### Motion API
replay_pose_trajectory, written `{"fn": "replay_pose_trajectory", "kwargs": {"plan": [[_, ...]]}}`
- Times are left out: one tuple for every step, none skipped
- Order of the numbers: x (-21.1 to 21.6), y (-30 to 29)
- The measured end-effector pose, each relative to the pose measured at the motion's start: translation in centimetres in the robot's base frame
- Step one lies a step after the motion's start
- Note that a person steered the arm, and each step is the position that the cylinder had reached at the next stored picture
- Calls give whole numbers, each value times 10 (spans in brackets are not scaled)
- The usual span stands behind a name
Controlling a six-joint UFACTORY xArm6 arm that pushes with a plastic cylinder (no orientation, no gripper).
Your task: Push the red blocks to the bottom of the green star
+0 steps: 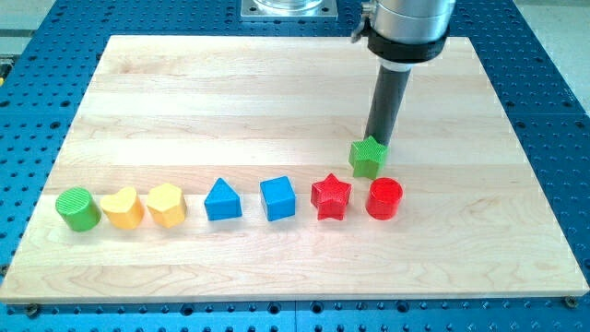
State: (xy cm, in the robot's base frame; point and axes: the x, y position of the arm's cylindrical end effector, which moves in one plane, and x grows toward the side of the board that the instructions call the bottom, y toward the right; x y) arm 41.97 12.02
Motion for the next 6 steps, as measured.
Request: {"fn": "replay_pose_trajectory", "kwargs": {"plan": [[31, 99], [94, 92], [103, 52], [102, 23], [100, 15], [96, -19]]}}
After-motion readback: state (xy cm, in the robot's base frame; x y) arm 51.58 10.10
